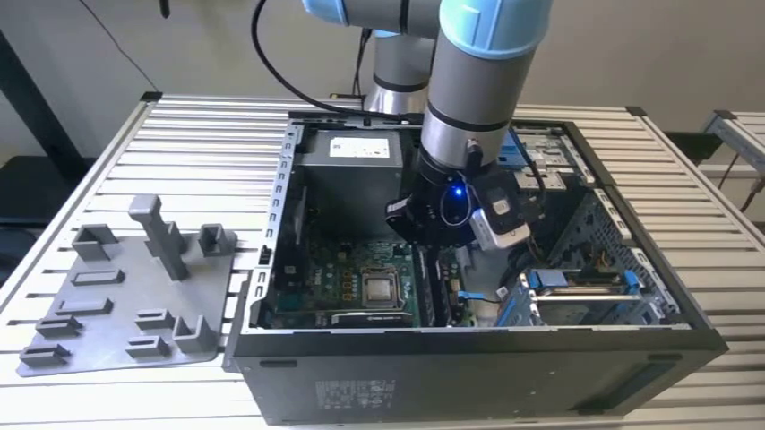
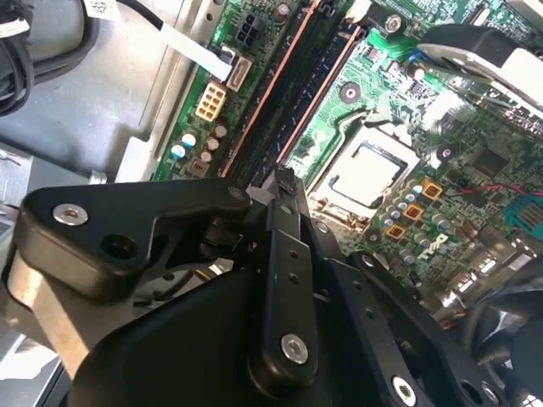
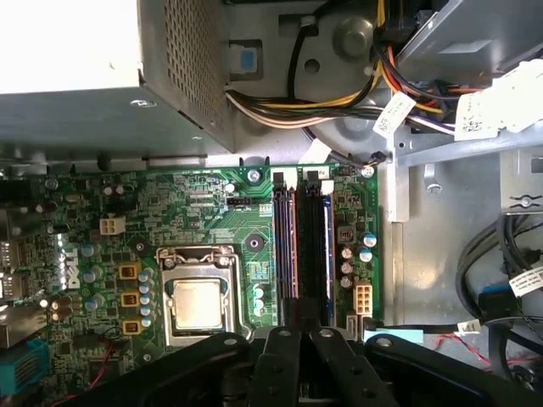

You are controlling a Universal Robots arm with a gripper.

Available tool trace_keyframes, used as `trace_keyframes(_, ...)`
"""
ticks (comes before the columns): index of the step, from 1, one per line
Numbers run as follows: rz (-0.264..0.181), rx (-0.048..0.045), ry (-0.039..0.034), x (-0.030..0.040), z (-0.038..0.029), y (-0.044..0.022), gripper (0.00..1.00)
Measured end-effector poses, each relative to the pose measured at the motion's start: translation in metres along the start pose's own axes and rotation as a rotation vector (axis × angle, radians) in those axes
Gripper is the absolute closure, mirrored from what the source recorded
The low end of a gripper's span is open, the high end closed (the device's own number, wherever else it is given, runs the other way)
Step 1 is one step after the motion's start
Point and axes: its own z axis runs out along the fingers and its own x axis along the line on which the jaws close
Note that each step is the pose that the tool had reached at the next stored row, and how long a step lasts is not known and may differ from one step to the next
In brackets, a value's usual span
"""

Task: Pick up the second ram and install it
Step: 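Insert the second ram into the second slot, then press down the second ram until it locks into place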

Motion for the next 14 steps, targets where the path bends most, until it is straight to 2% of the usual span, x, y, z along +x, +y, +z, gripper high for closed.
trace_keyframes(14,-0.003,-0.0030,0.0003,0.0001,0.0000,0.0000,0.89)
